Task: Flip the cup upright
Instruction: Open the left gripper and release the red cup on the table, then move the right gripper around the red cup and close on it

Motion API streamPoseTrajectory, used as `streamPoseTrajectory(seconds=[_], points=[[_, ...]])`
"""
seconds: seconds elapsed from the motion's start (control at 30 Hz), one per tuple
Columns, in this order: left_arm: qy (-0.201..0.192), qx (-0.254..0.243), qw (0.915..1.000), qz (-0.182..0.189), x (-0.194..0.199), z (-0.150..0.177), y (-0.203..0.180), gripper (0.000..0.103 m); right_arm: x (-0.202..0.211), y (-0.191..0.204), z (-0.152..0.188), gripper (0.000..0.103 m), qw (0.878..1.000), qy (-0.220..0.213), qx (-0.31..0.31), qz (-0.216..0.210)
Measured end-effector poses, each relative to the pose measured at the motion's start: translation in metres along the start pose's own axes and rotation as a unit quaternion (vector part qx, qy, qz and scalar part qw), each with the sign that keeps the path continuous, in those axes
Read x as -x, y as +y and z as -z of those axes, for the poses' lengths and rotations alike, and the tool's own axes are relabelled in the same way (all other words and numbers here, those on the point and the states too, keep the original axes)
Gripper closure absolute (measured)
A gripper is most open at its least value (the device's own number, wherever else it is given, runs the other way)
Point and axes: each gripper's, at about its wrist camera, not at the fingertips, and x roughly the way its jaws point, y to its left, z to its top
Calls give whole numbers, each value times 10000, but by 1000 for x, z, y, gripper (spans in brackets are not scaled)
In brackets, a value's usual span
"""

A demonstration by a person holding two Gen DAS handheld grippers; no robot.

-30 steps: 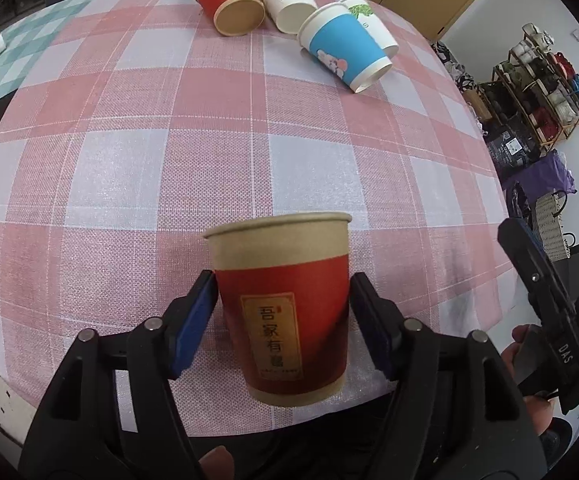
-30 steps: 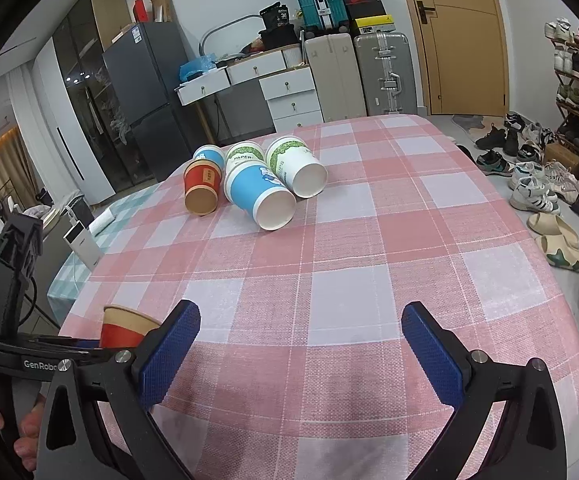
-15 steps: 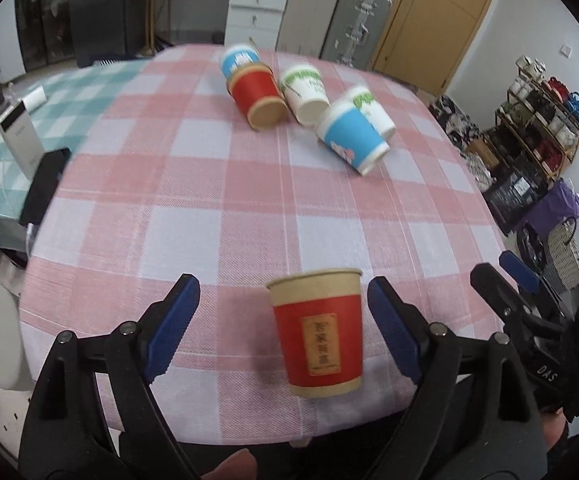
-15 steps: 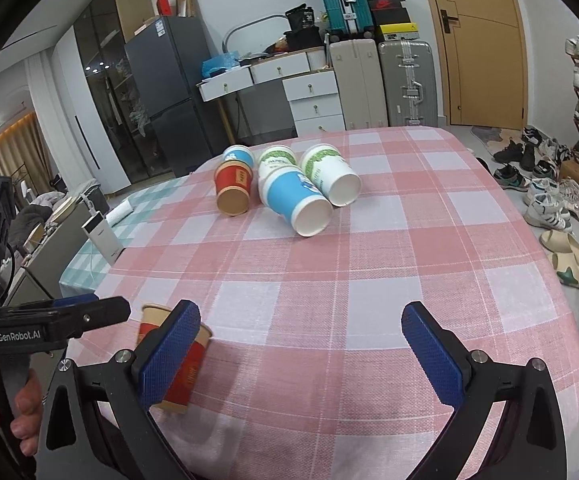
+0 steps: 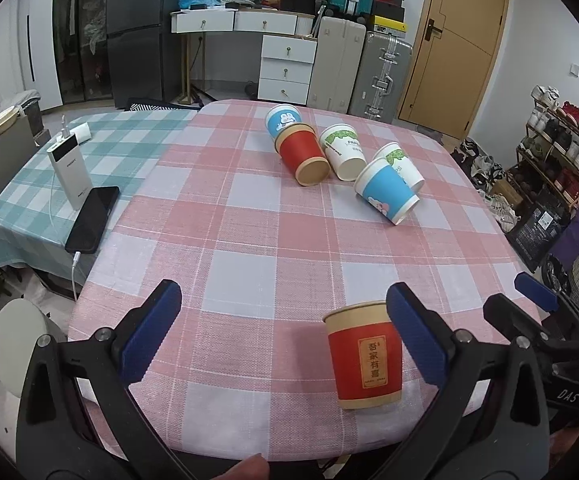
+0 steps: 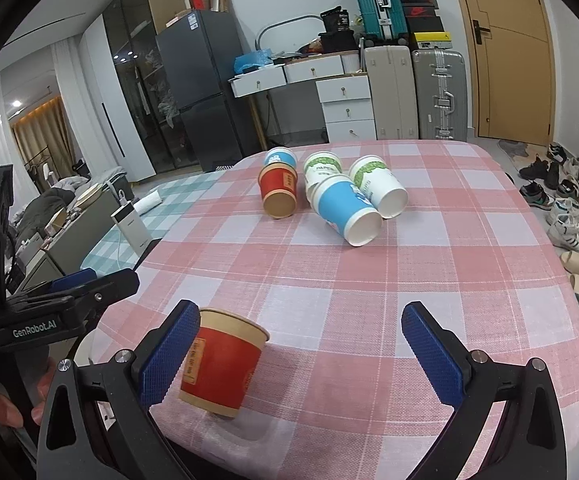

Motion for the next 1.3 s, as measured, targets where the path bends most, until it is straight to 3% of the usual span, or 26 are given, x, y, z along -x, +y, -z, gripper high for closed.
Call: streamPoseTrajectory(seconds=[0.67,0.93,1.3], points=[[-224,6,9994,-264,11,12,15,1,-11,28,-4,0,9989,232,174,-369],[-202,100,9994,-276,7,14,24,1,-44,34,3,0,9945,816,139,-647],[-112,260,9991,-305,-2,16,39,1,-105,39,8,0,9774,1872,-127,-976]])
